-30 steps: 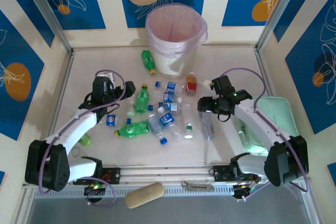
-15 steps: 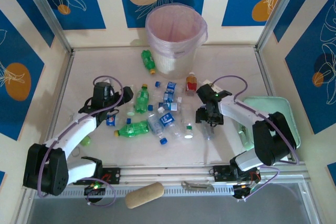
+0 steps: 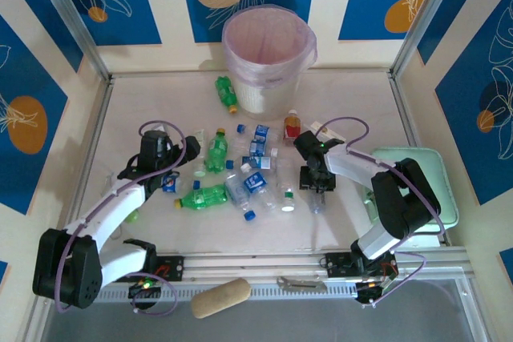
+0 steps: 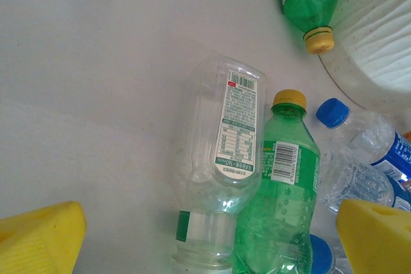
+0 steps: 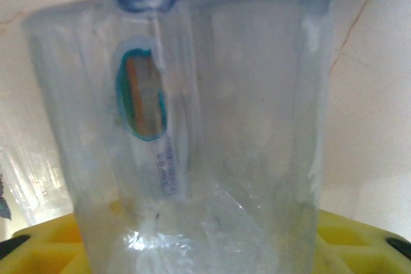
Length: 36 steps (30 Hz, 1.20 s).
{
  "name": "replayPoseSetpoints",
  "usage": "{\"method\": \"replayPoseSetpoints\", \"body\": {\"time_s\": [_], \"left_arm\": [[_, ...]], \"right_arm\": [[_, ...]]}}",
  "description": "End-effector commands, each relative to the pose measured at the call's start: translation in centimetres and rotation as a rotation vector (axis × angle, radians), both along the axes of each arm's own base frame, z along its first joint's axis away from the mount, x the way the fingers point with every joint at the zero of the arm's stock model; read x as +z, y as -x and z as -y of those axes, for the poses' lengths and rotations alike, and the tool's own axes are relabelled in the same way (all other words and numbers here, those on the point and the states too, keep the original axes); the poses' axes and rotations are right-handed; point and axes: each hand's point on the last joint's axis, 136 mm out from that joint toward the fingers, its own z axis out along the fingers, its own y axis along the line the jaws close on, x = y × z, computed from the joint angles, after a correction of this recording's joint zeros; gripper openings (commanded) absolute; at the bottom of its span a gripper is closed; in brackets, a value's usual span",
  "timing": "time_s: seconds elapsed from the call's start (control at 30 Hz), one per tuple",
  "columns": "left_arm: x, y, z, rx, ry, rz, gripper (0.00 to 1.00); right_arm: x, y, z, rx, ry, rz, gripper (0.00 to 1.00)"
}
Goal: Put the plastic bottles in the bin
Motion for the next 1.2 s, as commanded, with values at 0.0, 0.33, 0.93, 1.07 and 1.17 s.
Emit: {"method": "replayPoseSetpoints", "body": {"time_s": [0.0,0.33,0.93,1.07,1.17], "left_arm": [[0.0,0.2,-0.2,0.008,-0.016,0.008,1.00],[0.9,-1.1,-2.5,0.132,-0.042,0.008,1.00],[-0.5,2.9,-0.6,-0.100,0.063,-0.041,1.00],[0.3,4.4,-0.9,-0.109,0.054,-0.002,1.00],[0.8,5.0,-0.8,-0.118,0.066,0.022,1.00]], "right_arm": [[1.3,-0.5,-0.2,0.006,0.002,0.042,0.49],[11.3,-2.8,-3.1,0.063,-0.279,0.341,0.47],[34.0,-20.5,-7.5,0.077,-0.730,0.981,0.44],[37.8,-24.0,-8.9,0.105,-0.787,1.089,0.44],[39.0,-26.9,-9.9,0.116,-0.808,1.132,0.45]]}}
